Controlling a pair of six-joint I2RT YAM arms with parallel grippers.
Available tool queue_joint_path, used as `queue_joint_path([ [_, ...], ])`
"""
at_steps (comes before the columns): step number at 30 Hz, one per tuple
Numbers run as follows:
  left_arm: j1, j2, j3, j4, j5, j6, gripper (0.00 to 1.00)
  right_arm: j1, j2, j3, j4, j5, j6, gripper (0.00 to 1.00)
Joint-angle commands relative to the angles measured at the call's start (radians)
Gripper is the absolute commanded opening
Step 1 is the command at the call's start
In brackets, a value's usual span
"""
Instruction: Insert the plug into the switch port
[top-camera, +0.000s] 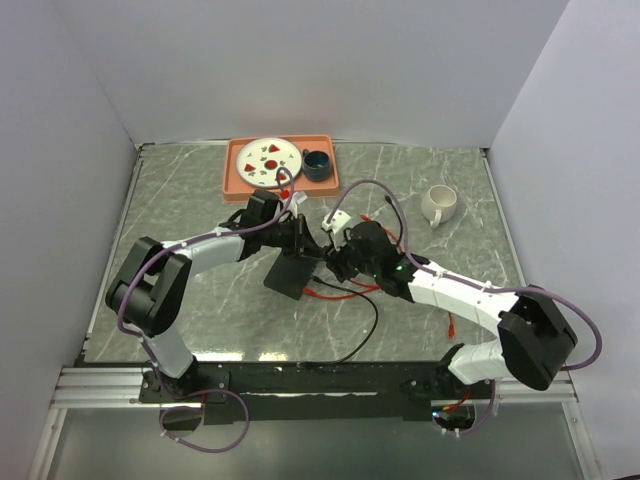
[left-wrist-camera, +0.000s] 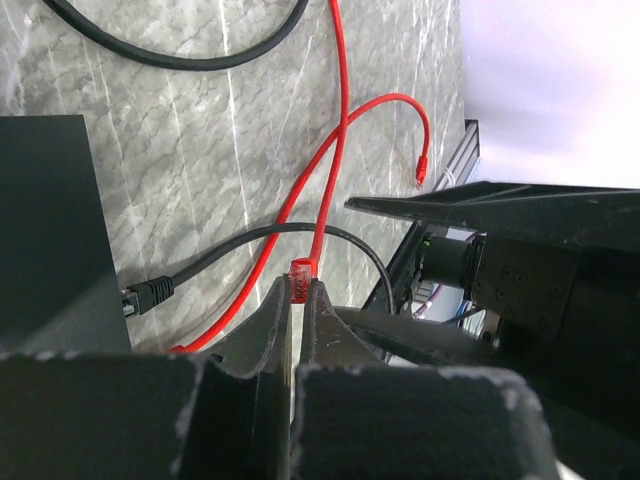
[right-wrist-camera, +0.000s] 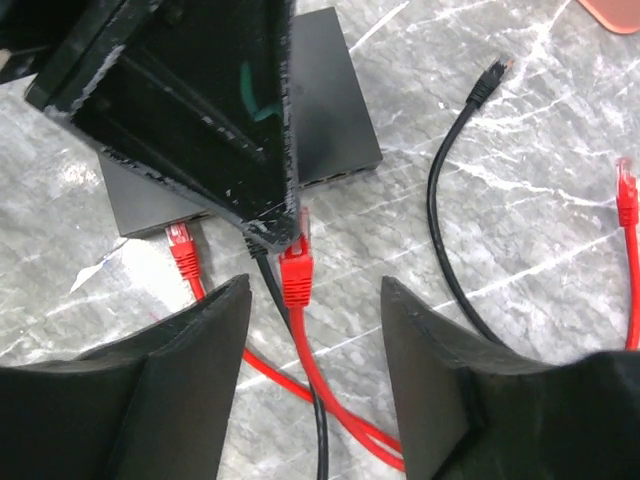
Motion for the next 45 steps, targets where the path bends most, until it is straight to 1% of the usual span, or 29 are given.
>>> queue_joint_path([
  [1, -0.005, -0.008, 0.035, 0.025, 0.001, 0.003, 0.01, -0.031, -0.019, -0.005, 0.041, -0.079, 0.021, 0.52],
  [2, -0.005, -0.008, 0.035, 0.024, 0.002, 0.004, 0.01, -0.03, -0.014, 0.001, 0.037, -0.093, 0.021, 0.48],
  [6, -0.005, -0.011, 0.04, 0.022, 0.005, 0.004, 0.01, -0.031, 0.007, 0.008, 0.035, -0.133, 0.022, 0.42],
  [13, -0.005, -0.013, 0.043, 0.024, 0.01, 0.004, 0.01, -0.033, 0.053, 0.033, 0.023, -0.167, 0.031, 0.43],
  [16, -0.005, -0.014, 0.044, 0.024, 0.013, 0.004, 0.01, -0.033, 0.075, 0.045, 0.012, -0.153, 0.031, 0.32],
  [18, -0.005, -0.014, 0.044, 0.017, 0.01, 0.007, 0.01, -0.033, 0.079, 0.056, 0.011, -0.148, 0.03, 0.17],
  [19, -0.005, -0.014, 0.046, 0.016, 0.01, 0.009, 0.01, -0.033, 0.081, 0.055, 0.009, -0.145, 0.031, 0.11],
  [20, -0.005, -0.016, 0.046, 0.016, 0.008, 0.009, 0.01, -0.033, 0.078, 0.053, 0.009, -0.144, 0.031, 0.0],
  [22, -0.005, -0.016, 0.044, 0.017, 0.011, 0.007, 0.01, -0.033, 0.076, 0.05, 0.014, -0.141, 0.036, 0.0],
  [23, -0.005, -0.017, 0.044, 0.02, 0.014, 0.004, 0.01, -0.033, 0.078, 0.05, 0.014, -0.13, 0.038, 0.02],
  [25, -0.005, -0.02, 0.04, 0.027, 0.014, 0.001, 0.01, -0.033, 0.079, 0.05, 0.015, -0.13, 0.047, 0.12],
  [26, -0.005, -0.02, 0.041, 0.022, 0.014, 0.003, 0.01, -0.033, 0.079, 0.048, 0.017, -0.13, 0.05, 0.25],
  [27, -0.005, -0.02, 0.043, 0.022, 0.014, 0.003, 0.01, -0.033, 0.078, 0.045, 0.029, -0.131, 0.054, 0.31],
  [29, -0.005, -0.02, 0.044, 0.017, 0.016, 0.007, 0.01, -0.031, 0.075, 0.039, 0.04, -0.141, 0.062, 0.36],
  [30, -0.005, -0.02, 0.046, 0.016, 0.018, 0.007, 0.01, -0.034, 0.075, 0.038, 0.044, -0.145, 0.065, 0.36],
  [34, -0.005, -0.023, 0.047, 0.011, 0.018, 0.01, 0.01, -0.034, 0.098, 0.054, 0.046, -0.168, 0.067, 0.32],
  [35, -0.005, -0.025, 0.049, 0.011, 0.018, 0.01, 0.01, -0.034, 0.102, 0.058, 0.044, -0.17, 0.068, 0.24],
  [36, -0.005, -0.023, 0.049, 0.008, 0.018, 0.01, 0.01, -0.034, 0.108, 0.061, 0.04, -0.168, 0.068, 0.2],
  [38, -0.005, -0.023, 0.049, 0.014, 0.021, 0.007, 0.01, -0.036, 0.115, 0.067, 0.038, -0.168, 0.067, 0.18],
  [40, -0.005, -0.026, 0.046, 0.019, 0.025, 0.006, 0.01, -0.036, 0.125, 0.067, 0.038, -0.165, 0.065, 0.13],
  [41, -0.005, -0.026, 0.046, 0.022, 0.027, 0.003, 0.01, -0.037, 0.125, 0.065, 0.044, -0.162, 0.07, 0.03],
  [45, -0.005, -0.029, 0.047, 0.014, 0.028, 0.009, 0.01, -0.042, 0.128, 0.058, 0.06, -0.179, 0.074, 0.0],
])
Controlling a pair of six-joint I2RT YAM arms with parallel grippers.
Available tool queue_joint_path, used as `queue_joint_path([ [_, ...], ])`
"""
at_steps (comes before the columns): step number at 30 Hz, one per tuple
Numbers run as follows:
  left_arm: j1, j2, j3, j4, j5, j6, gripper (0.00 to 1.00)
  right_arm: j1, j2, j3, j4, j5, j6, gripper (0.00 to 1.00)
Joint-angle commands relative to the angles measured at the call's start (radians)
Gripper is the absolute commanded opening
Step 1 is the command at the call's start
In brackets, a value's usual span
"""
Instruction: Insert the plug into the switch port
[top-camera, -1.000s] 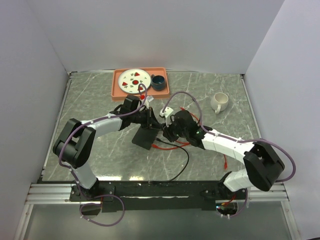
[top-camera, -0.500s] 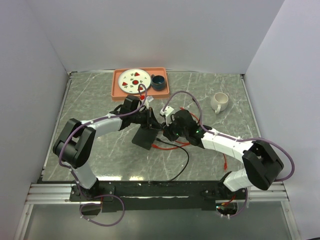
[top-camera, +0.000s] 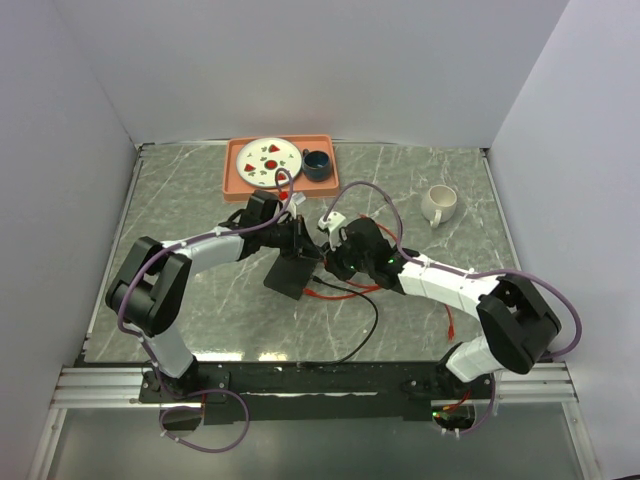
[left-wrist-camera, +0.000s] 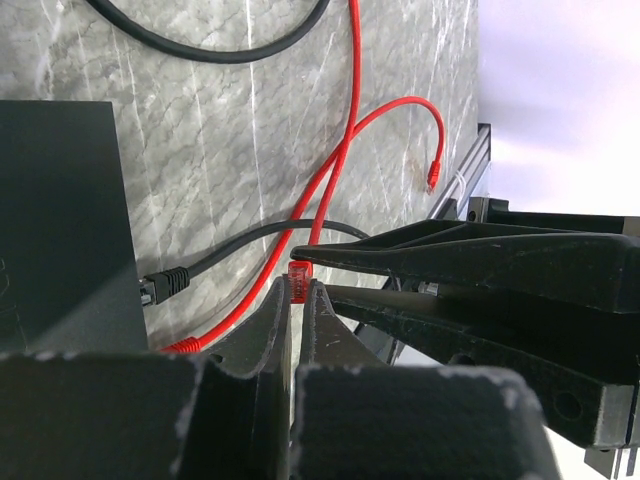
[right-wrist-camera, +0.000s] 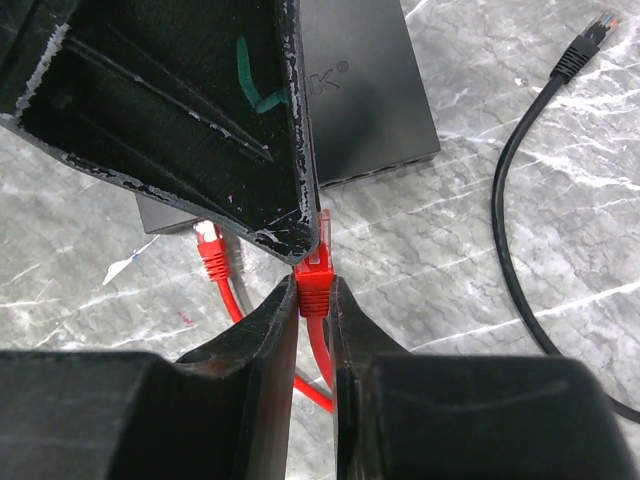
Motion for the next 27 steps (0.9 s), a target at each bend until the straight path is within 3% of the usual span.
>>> queue_joint_path([
  [1, -0.009, -0.028, 0.048, 0.044, 0.046, 0.006, 0.01, -0.006, 0.011, 0.026, 0.052, -0.026, 0.014, 0.0],
  [2, -0.009, -0.026, 0.05, 0.042, 0.043, 0.009, 0.01, -0.006, 0.01, 0.024, 0.053, -0.023, 0.014, 0.0],
  [3, -0.008, -0.029, 0.046, 0.039, 0.036, 0.009, 0.1, -0.007, 0.011, 0.026, 0.05, -0.015, 0.014, 0.0],
  [4, -0.006, -0.033, 0.045, 0.038, 0.011, 0.009, 0.26, -0.009, 0.014, 0.027, 0.046, -0.006, 0.014, 0.0],
  [5, 0.003, -0.034, 0.042, 0.03, -0.004, 0.015, 0.58, -0.012, 0.019, 0.03, 0.036, 0.0, 0.011, 0.0],
  [6, 0.009, -0.042, 0.042, 0.019, -0.033, 0.02, 0.71, -0.012, 0.028, 0.032, 0.029, 0.02, 0.005, 0.0],
  [9, 0.064, -0.04, 0.043, -0.051, -0.128, 0.054, 0.85, -0.014, 0.072, 0.057, -0.029, 0.061, -0.005, 0.0],
  [14, 0.192, -0.022, 0.04, -0.163, -0.263, 0.142, 0.89, -0.014, 0.139, 0.101, -0.12, 0.138, -0.036, 0.0],
  [16, 0.193, -0.014, 0.082, -0.224, -0.423, 0.184, 0.89, -0.014, 0.171, 0.125, -0.135, 0.135, -0.05, 0.0],
  [19, 0.198, 0.009, 0.111, -0.28, -0.515, 0.231, 0.87, -0.009, 0.211, 0.162, -0.149, 0.126, -0.065, 0.0],
  [24, 0.213, 0.07, 0.086, -0.227, -0.401, 0.25, 0.73, -0.004, 0.263, 0.23, -0.197, 0.104, -0.094, 0.0],
  [27, 0.213, 0.086, 0.059, -0.194, -0.362, 0.241, 0.7, -0.003, 0.298, 0.274, -0.236, 0.101, -0.105, 0.0],
])
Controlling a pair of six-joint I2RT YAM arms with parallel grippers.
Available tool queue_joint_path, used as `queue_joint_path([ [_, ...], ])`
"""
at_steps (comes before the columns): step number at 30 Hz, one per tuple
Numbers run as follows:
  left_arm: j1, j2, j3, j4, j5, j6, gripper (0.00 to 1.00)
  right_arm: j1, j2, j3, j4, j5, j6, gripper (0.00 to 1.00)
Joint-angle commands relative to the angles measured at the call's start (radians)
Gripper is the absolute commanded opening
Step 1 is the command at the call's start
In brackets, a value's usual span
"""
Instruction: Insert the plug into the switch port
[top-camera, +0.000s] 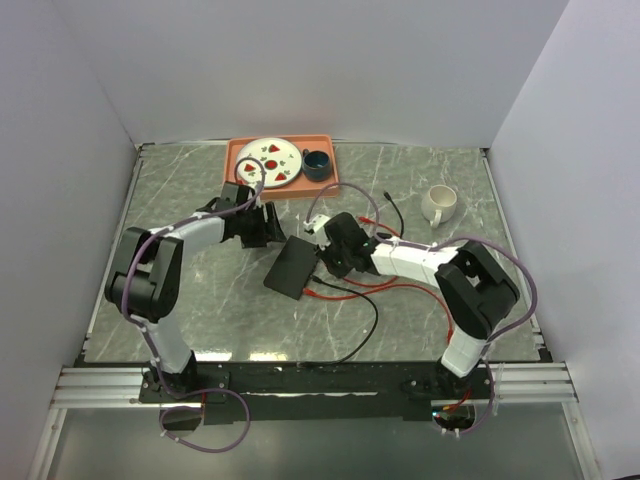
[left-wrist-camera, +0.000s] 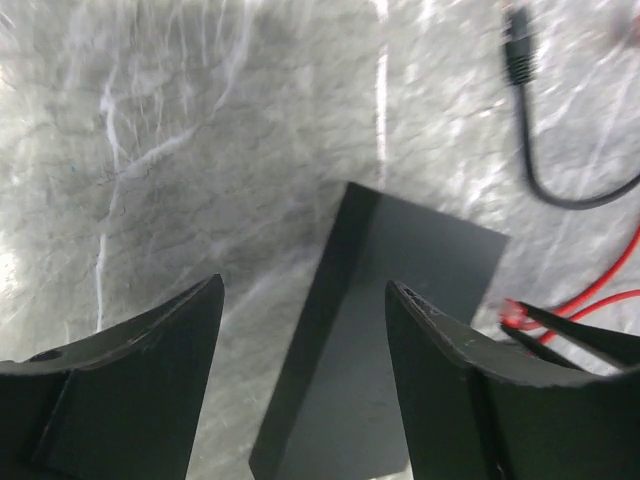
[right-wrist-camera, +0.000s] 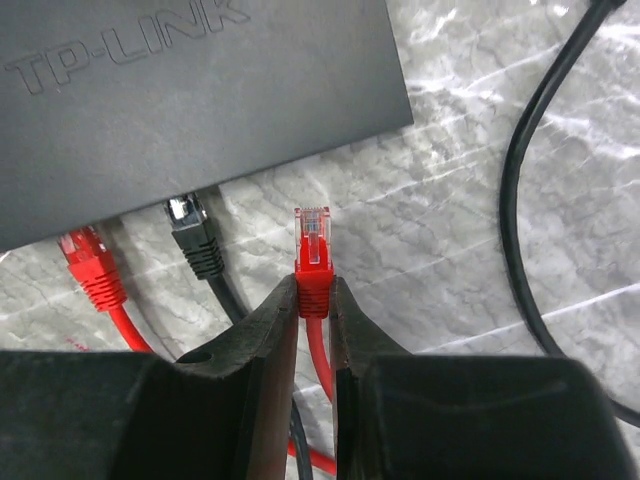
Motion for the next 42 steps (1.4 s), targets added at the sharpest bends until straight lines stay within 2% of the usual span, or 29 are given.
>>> queue_joint_path([
  [1, 0.003, 0.026, -0.029, 0.043, 0.064, 0.021, 0.7, 0.006, 0.046, 0.097, -0.063, -0.001, -0.033, 0.0],
  [20, 0.002, 0.047, -0.062, 0.079, 0.148, 0.013, 0.65, 0.021, 0.142, 0.166, -0.11, -0.053, 0.0, 0.0],
  [28, 0.002, 0.055, -0.079, 0.089, 0.17, 0.012, 0.62, 0.03, 0.133, 0.184, -0.1, -0.037, 0.005, 0.0],
  [42, -0.001, 0.066, -0.065, 0.079, 0.185, 0.021, 0.63, 0.03, 0.127, 0.207, -0.092, -0.016, -0.021, 0.0],
])
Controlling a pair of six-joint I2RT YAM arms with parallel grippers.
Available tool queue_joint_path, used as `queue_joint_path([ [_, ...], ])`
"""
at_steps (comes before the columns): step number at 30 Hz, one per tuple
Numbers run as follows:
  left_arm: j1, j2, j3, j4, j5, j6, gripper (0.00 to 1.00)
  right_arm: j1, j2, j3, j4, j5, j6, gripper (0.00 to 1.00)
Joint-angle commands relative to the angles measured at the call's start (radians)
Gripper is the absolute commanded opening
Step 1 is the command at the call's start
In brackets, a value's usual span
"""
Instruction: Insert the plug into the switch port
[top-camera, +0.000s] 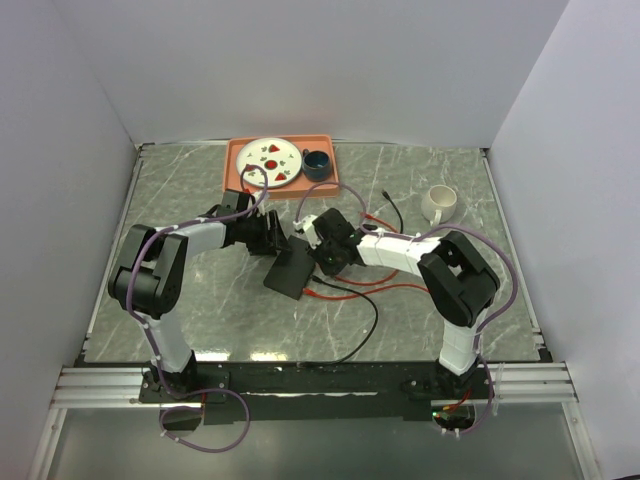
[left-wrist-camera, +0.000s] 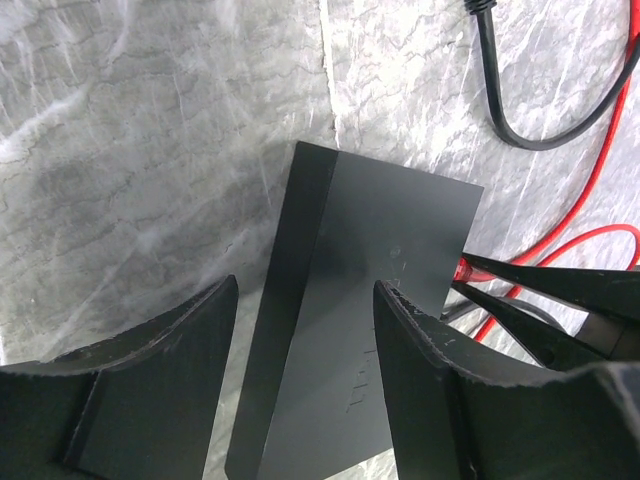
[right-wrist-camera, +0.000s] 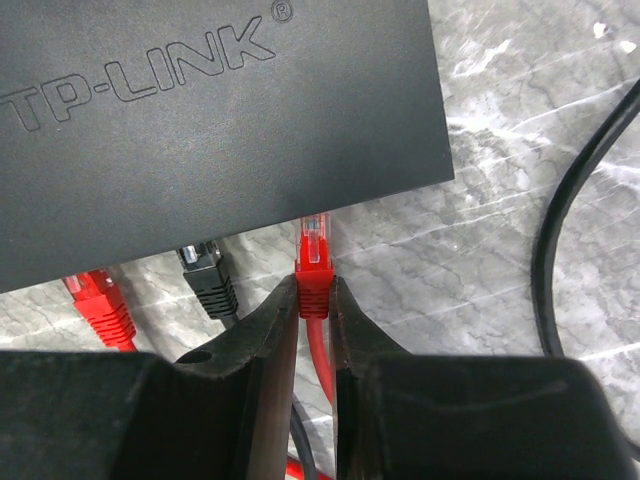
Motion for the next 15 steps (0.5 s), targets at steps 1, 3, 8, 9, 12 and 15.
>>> queue_joint_path([
  [1, -0.004, 0.028, -0.003, -0.008, 0.017, 0.014, 0.63, 0.011, 0.003, 0.063, 0.027, 0.001, -0.011, 0.0],
  [3, -0.006, 0.032, 0.001, -0.011, 0.018, 0.014, 0.63, 0.011, 0.005, 0.072, 0.022, 0.004, -0.016, 0.0],
  [8, -0.008, 0.035, 0.007, -0.008, 0.026, 0.013, 0.64, 0.019, 0.029, 0.088, 0.01, -0.005, -0.017, 0.0],
  [9, -0.008, 0.035, 0.008, -0.008, 0.031, 0.011, 0.64, 0.022, 0.036, 0.091, 0.006, -0.011, -0.017, 0.0],
  [12, -0.008, 0.037, 0.011, 0.001, 0.043, 0.008, 0.64, 0.032, 0.049, 0.084, -0.002, 0.019, -0.025, 0.0],
  [15, -0.008, 0.042, 0.017, -0.004, 0.046, 0.011, 0.64, 0.039, 0.056, 0.075, -0.013, 0.048, -0.042, 0.0],
])
